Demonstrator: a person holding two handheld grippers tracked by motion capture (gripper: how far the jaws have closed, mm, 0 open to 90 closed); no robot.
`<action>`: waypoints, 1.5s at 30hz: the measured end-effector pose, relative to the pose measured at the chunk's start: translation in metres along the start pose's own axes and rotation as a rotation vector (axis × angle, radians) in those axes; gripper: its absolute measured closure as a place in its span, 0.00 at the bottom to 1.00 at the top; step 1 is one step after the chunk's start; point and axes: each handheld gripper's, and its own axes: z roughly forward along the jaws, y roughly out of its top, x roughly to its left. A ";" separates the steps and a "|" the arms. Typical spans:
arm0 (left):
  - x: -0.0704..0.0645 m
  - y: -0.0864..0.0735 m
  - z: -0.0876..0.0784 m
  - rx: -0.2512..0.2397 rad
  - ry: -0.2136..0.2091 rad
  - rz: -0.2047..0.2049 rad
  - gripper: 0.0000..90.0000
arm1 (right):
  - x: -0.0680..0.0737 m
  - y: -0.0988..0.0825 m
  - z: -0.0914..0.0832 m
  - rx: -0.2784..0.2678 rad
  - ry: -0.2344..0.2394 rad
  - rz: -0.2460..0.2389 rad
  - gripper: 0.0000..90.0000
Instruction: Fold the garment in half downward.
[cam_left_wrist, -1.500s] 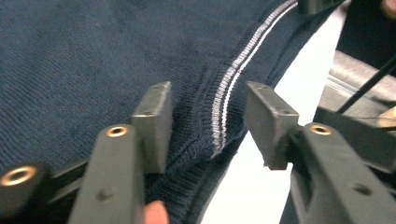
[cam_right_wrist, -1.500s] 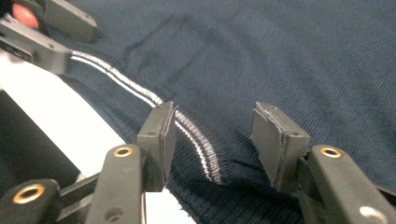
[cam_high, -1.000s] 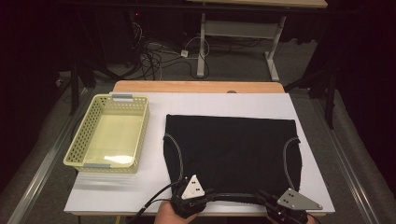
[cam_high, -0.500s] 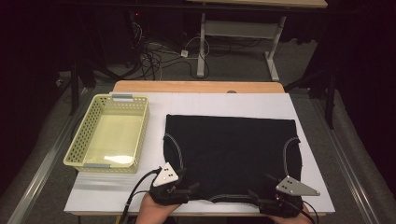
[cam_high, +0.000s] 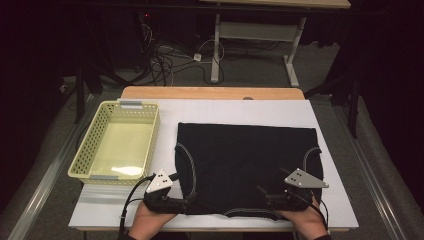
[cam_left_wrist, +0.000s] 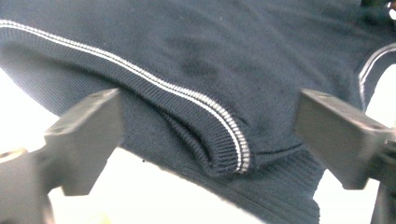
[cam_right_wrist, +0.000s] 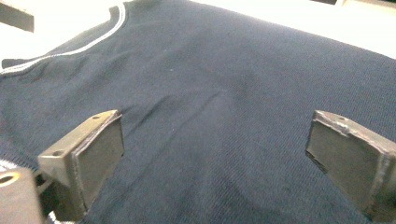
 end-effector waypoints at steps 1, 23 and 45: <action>0.000 0.000 0.000 0.000 0.000 0.000 0.05 | 0.000 0.000 0.000 0.000 0.000 0.000 0.04; -0.001 -0.001 0.007 -0.012 0.011 0.007 0.00 | 0.007 -0.008 -0.003 -0.015 0.018 0.000 0.00; 0.006 -0.005 -0.001 -0.079 -0.011 -0.060 0.00 | 0.074 0.015 0.034 -0.006 0.195 -0.092 0.00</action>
